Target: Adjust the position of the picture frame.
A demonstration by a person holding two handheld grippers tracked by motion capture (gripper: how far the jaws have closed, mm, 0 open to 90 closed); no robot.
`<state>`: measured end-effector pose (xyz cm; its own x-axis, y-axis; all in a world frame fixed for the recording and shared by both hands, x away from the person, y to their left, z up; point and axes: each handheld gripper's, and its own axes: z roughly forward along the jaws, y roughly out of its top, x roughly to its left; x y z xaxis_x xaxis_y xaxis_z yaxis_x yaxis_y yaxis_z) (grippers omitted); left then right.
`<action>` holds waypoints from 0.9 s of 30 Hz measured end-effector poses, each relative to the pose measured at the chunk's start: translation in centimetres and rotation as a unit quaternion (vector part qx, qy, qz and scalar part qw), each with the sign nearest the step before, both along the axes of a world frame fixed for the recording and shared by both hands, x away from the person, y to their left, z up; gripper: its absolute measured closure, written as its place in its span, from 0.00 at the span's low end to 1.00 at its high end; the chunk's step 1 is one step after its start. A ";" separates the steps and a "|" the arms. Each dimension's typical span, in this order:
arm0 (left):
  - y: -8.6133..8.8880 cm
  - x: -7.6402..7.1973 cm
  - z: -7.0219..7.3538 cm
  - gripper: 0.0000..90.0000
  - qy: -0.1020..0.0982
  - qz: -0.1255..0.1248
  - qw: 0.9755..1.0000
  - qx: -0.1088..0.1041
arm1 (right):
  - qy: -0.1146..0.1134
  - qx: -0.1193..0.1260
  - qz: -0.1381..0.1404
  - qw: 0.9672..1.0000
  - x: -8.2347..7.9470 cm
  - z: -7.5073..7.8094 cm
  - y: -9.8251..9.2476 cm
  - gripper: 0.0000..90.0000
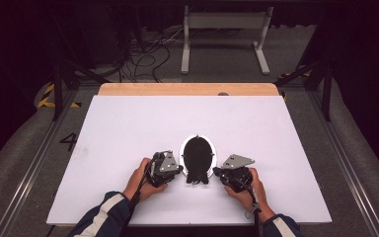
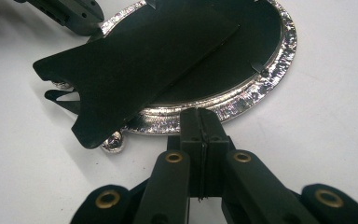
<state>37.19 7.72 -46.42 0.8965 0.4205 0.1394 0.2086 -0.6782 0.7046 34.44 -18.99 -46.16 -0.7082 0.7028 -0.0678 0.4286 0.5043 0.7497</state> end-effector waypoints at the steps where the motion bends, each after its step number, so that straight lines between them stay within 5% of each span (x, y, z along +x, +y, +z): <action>1: -0.1 0.1 0.0 0.99 -0.002 0.002 1.000 0.001 | 0.000 0.000 -0.001 1.000 0.0 0.0 0.0 1.00; 13: -0.3 0.3 0.0 0.99 -0.009 0.010 1.000 0.001 | -0.007 -0.004 -0.007 1.000 0.2 0.0 0.0 1.00; 16: -0.3 0.3 0.1 0.92 -0.022 0.010 1.000 0.013 | -0.007 -0.005 -0.006 1.000 0.2 0.0 0.0 1.00; 21: 0.8 -0.5 1.0 0.87 -0.035 -0.008 0.999 -0.001 | -0.005 -0.005 -0.001 1.000 0.3 0.1 -0.4 0.97; 24: 1.8 -0.9 1.5 0.74 -0.052 0.004 0.998 0.017 | -0.006 -0.001 0.003 1.000 0.3 0.4 -0.6 0.95; 27: 3.3 -1.1 1.8 0.68 -0.048 0.016 0.999 0.004 | -0.010 0.007 0.007 1.000 0.0 1.0 -1.1 0.94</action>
